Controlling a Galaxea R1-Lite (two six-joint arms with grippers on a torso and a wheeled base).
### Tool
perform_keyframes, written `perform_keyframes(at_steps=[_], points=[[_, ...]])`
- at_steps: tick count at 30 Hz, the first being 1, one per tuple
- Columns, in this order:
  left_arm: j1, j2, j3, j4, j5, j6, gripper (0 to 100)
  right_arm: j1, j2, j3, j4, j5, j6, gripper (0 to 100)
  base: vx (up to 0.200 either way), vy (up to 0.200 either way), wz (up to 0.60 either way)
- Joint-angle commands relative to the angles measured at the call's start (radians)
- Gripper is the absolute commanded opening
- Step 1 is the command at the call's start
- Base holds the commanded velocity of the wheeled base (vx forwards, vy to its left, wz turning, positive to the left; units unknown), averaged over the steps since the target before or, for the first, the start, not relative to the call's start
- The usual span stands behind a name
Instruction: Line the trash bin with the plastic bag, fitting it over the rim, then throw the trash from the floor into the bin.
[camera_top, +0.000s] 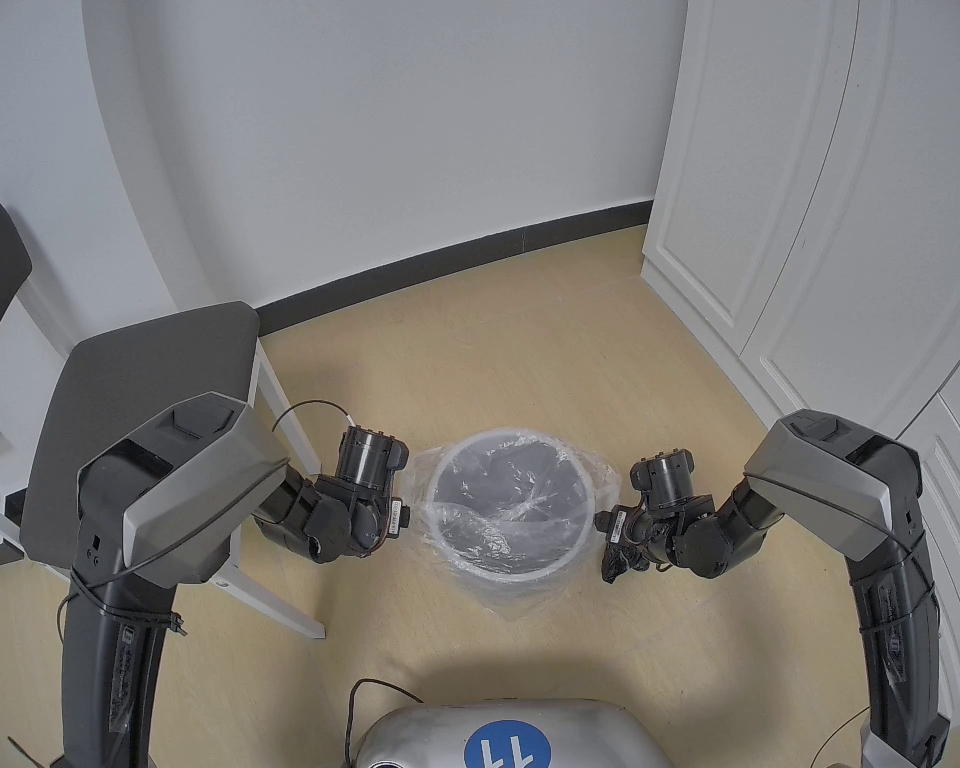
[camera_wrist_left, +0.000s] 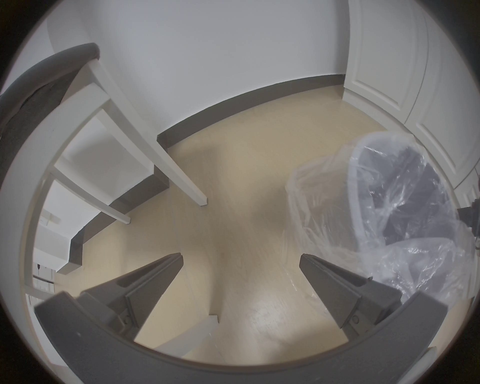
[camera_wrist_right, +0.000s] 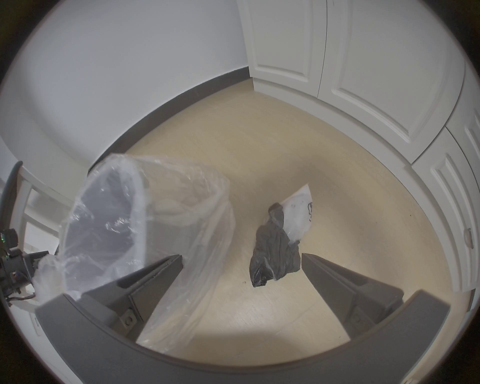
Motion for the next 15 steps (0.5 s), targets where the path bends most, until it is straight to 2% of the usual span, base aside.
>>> perform_keyframes(at_steps=[1, 7, 15], points=[[-0.009, 0.051, -0.012, 0.002, -0.003, -0.001, 100, -0.015, 0.069, -0.044, 0.030, 0.002, 0.003, 100, 0.000, 0.000, 0.00], [-0.003, 0.122, -0.092, 0.025, 0.001, 0.012, 100, -0.021, 0.075, -0.081, 0.063, 0.023, 0.007, 100, 0.000, 0.000, 0.00], [0.009, 0.149, -0.204, 0.187, 0.007, 0.015, 100, -0.021, 0.074, -0.075, 0.068, 0.020, 0.003, 100, 0.000, 0.000, 0.00]])
